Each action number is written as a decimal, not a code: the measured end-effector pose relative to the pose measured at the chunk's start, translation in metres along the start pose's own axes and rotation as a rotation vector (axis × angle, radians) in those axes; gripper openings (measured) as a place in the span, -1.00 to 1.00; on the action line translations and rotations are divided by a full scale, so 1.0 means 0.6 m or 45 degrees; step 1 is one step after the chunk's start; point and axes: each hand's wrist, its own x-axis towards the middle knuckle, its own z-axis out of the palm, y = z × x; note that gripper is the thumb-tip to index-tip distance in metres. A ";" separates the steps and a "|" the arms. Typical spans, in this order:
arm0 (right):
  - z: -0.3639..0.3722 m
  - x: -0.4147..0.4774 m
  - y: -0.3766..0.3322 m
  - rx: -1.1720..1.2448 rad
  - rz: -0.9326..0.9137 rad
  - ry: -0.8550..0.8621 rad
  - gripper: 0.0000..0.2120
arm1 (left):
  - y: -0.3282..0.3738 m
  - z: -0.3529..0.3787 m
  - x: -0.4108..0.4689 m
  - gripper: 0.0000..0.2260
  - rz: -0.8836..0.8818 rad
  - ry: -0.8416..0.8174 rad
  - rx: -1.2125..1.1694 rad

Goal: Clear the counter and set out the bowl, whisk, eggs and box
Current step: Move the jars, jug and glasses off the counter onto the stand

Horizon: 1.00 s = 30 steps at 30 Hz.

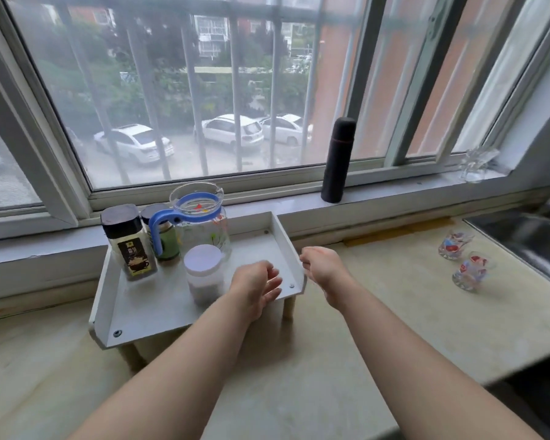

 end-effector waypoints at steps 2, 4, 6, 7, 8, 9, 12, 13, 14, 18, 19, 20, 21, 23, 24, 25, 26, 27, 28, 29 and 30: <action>-0.052 0.006 0.014 0.036 -0.011 0.055 -0.58 | -0.006 0.046 -0.005 -0.81 0.031 -0.024 -0.016; -0.116 0.005 0.025 0.060 -0.019 0.121 -0.56 | -0.019 0.102 -0.008 -0.80 0.038 -0.053 -0.019; -0.183 0.011 0.038 0.068 -0.007 0.181 -0.60 | -0.037 0.159 -0.012 -0.81 0.041 -0.089 0.005; -0.221 0.014 0.046 0.065 -0.008 0.213 -0.68 | -0.048 0.192 -0.016 -0.81 0.038 -0.111 0.013; -0.253 0.013 0.050 0.062 -0.012 0.227 -0.79 | -0.058 0.220 -0.016 -0.81 0.043 -0.122 0.016; -0.287 0.015 0.056 0.057 -0.023 0.234 -0.88 | -0.068 0.250 -0.018 -0.81 0.044 -0.134 0.017; -0.386 0.014 0.074 0.029 -0.036 0.289 -0.89 | -0.098 0.341 -0.023 -0.84 0.050 -0.173 0.027; -0.416 0.018 0.082 0.022 -0.030 0.312 -0.87 | -0.107 0.367 -0.024 -0.85 0.052 -0.188 0.033; -0.451 0.020 0.091 0.014 -0.028 0.339 -0.88 | -0.117 0.399 -0.025 -0.85 0.052 -0.205 0.041; -0.579 0.034 0.130 0.042 0.014 0.444 -0.85 | -0.155 0.516 -0.030 -0.86 0.055 -0.265 0.057; -0.610 0.035 0.138 0.052 0.042 0.471 -0.80 | -0.166 0.544 -0.030 -0.88 0.060 -0.284 0.064; -0.633 0.032 0.141 0.066 0.049 0.482 -0.80 | -0.175 0.565 -0.029 -0.90 0.069 -0.305 0.079; -0.656 0.029 0.146 0.070 0.050 0.484 -0.83 | -0.185 0.586 -0.028 -0.87 0.077 -0.330 0.102; -0.691 0.032 0.158 0.073 0.029 0.481 -0.75 | -0.203 0.617 -0.023 -0.80 0.087 -0.369 0.170; -0.705 0.037 0.166 0.087 0.021 0.479 -0.70 | -0.210 0.628 -0.020 -0.78 0.092 -0.381 0.208; -0.719 0.045 0.174 0.099 0.027 0.485 -0.66 | -0.217 0.641 -0.015 -0.76 0.091 -0.390 0.242; -0.729 0.052 0.181 0.107 0.018 0.485 -0.62 | -0.222 0.650 -0.010 -0.75 0.093 -0.391 0.266; -0.739 0.062 0.186 0.105 0.027 0.480 -0.60 | -0.227 0.663 -0.002 -0.74 0.092 -0.389 0.287; -0.746 0.070 0.190 0.082 0.042 0.475 -0.60 | -0.230 0.671 0.006 -0.73 0.098 -0.384 0.305; -0.753 0.082 0.193 0.072 0.068 0.477 -0.63 | -0.233 0.682 0.018 -0.71 0.103 -0.380 0.328; -0.759 0.093 0.197 0.066 0.071 0.482 -0.65 | -0.236 0.691 0.028 -0.69 0.110 -0.377 0.356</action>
